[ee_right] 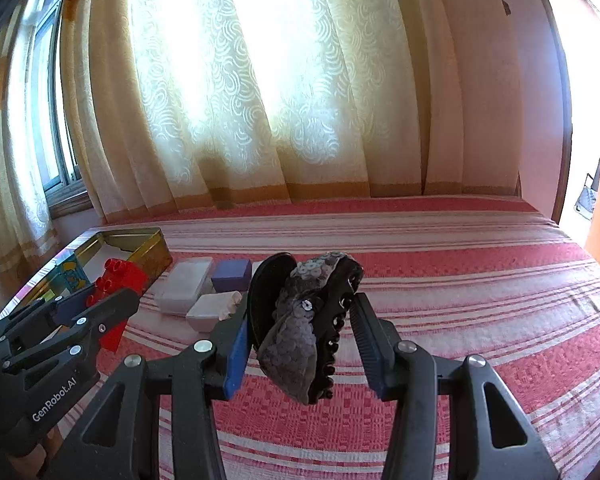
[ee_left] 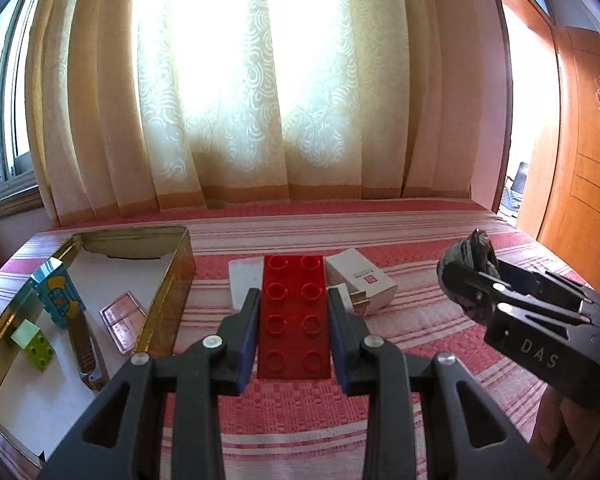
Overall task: Organize rigid objects
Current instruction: 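Carry the red brick and black hair clip with both grippers over the tin tray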
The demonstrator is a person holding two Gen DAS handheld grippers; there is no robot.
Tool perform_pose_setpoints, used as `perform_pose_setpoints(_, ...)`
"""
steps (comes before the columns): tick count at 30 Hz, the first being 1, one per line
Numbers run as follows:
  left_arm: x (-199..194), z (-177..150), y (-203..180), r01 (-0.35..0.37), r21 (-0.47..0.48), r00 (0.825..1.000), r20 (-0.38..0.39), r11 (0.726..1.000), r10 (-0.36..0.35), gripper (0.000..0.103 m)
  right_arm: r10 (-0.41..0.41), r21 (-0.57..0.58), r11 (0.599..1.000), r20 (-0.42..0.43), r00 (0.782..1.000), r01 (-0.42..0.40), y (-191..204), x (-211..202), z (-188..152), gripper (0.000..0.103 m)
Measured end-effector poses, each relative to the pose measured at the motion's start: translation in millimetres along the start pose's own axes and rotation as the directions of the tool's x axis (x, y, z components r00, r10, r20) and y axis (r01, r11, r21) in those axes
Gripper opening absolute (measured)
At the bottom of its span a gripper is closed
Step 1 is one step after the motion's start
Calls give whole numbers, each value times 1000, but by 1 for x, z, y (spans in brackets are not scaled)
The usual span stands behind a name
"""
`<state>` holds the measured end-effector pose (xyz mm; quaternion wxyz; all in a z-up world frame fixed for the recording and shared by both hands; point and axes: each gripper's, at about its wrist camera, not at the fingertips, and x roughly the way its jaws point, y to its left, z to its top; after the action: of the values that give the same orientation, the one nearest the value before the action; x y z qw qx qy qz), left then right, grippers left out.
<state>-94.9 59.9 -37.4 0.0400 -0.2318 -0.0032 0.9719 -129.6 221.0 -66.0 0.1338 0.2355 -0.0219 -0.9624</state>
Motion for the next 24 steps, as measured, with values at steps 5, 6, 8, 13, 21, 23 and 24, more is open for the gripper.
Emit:
perform_pose_setpoints(5,-3,-2,3,-3,-11,1000,9,1000,3,30,-5,4,1000,34,999,4,-2,-7,0,50)
perform_pose_setpoints(6,-4,-2,4,-3,-13,1000,11,1000,3,30,-6,2,1000,41,999,6,-2,-9,0,50)
perform_pose_setpoints(8,-6,-3,5,-5,-15,1000,16,1000,6,30,-9,-3,1000,55,998,9,-1,-11,-1,50)
perform_pose_setpoints(13,-9,-4,7,-9,-18,1000,26,1000,9,30,-17,-22,1000,100,995,20,3,-19,-1,50)
perform_pose_setpoints(21,-13,-6,9,-13,-25,999,38,1000,14,30,-18,-30,999,131,991,22,4,-26,-3,50)
perform_pose_setpoints(23,-16,-6,11,-16,-29,999,46,999,18,30,-18,-26,999,139,990,22,5,-27,-3,50)
perform_pose_setpoints(24,-17,-7,11,-18,-31,999,49,999,20,30,-18,-24,999,142,990,21,5,-28,-3,50)
